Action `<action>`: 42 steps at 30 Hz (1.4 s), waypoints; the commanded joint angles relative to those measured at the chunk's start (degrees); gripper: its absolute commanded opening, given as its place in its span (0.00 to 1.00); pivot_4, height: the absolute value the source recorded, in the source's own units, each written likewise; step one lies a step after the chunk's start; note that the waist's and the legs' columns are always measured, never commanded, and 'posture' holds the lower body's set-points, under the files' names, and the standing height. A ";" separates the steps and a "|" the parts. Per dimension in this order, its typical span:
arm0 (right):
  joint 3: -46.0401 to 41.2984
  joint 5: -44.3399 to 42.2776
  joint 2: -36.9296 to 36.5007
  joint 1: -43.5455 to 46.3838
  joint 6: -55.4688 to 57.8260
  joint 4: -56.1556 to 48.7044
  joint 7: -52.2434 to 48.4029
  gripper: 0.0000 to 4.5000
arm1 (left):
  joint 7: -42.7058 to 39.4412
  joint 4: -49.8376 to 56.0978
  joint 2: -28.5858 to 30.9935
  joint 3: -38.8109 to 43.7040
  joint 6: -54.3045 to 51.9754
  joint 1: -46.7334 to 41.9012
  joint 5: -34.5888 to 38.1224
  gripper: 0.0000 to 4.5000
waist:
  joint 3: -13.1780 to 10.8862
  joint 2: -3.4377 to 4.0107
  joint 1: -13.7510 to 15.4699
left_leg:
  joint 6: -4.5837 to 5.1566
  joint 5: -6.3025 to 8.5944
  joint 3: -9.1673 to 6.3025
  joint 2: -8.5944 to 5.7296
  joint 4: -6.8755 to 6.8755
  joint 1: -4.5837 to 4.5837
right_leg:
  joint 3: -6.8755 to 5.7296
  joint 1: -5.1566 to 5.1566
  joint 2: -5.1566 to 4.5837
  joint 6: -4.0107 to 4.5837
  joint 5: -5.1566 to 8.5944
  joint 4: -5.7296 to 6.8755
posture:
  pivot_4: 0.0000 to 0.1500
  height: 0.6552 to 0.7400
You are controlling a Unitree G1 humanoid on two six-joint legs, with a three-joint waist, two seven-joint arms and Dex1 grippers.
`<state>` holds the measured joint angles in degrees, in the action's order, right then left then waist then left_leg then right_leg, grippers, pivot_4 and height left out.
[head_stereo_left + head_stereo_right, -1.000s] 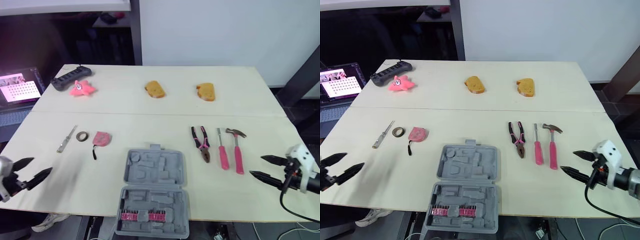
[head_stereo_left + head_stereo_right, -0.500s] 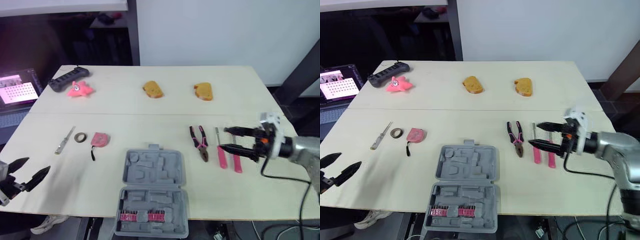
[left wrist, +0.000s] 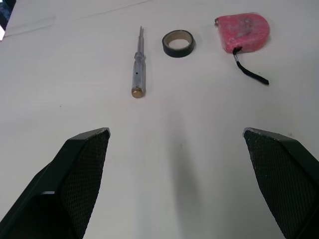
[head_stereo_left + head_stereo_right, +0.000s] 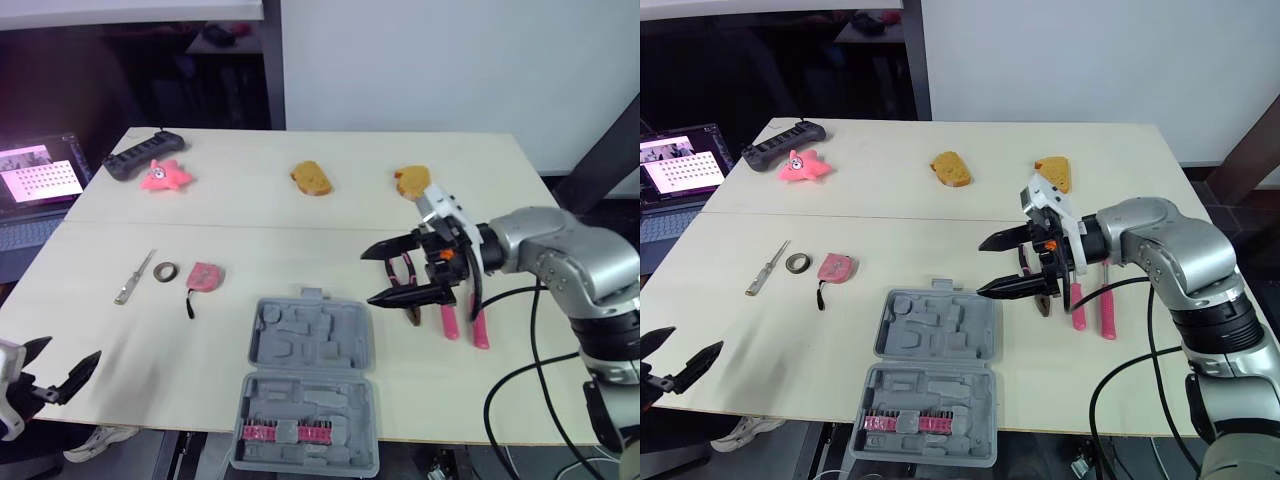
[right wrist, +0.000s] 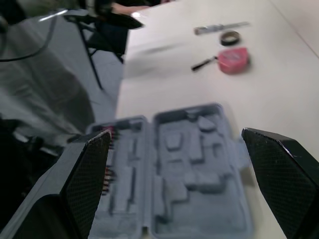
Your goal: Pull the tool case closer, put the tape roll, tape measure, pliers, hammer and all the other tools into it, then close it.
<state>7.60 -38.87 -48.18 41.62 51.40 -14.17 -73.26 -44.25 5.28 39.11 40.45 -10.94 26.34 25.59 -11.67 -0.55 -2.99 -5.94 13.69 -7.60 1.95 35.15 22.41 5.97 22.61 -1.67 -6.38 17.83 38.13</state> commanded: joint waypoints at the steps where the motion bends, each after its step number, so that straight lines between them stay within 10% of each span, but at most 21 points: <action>1: -1.81 -1.47 -0.17 0.50 0.63 -3.45 1.20 0.99 | 0.03 -5.29 5.66 -4.12 -3.09 -9.56 -1.28 1.00 | -0.01 0.00 0.59 | 0.00 0.00 -0.01 -0.01 0.01 0.00 | -0.01 0.03 0.01 0.03 -0.02 0.02 | 1.00 1.00; 12: -8.13 -7.51 -1.01 -4.05 6.96 -11.41 9.66 0.99 | -17.40 -45.26 14.55 -30.39 1.90 -52.54 -14.02 1.00 | 0.01 -0.04 -0.93 | 0.00 0.00 0.00 -0.01 -0.12 0.11 | -0.05 0.18 0.02 -0.18 -0.21 0.07 | 1.00 1.00; 17: -12.16 -10.97 -1.07 -9.20 9.69 -16.06 14.99 1.00 | -19.20 -63.09 13.72 -37.60 12.00 -64.17 -21.93 0.59 | 0.01 -0.04 -1.26 | 0.04 0.02 -0.04 0.02 -0.14 0.29 | -0.07 0.38 0.07 -0.16 -0.21 0.12 | 1.00 1.00; 39: -14.03 -16.76 -1.75 -11.13 9.42 -19.19 22.84 1.00 | -6.02 -79.70 4.46 -40.35 14.65 -74.87 -30.78 0.59 | 0.03 -0.05 -1.04 | 0.02 -0.02 -0.11 0.00 0.08 0.40 | -0.10 0.45 0.07 -0.19 -0.22 0.43 | 1.00 1.00; 42: -13.98 -17.28 -1.77 -11.29 9.49 -19.14 23.46 1.00 | -4.33 -80.07 4.31 -39.42 13.10 -75.24 -30.60 0.40 | 0.03 -0.06 -1.01 | 0.02 -0.02 -0.11 0.00 0.08 0.36 | -0.10 0.45 0.07 -0.19 -0.22 0.49 | 1.00 1.00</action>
<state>-5.07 -54.97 -49.55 29.68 61.34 -32.30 -50.08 -49.55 -74.27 42.91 0.46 3.14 -48.21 -4.83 -11.64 -0.61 -4.00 -5.92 13.67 -7.71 1.95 35.23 22.77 5.87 23.07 -1.60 -6.57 17.61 38.63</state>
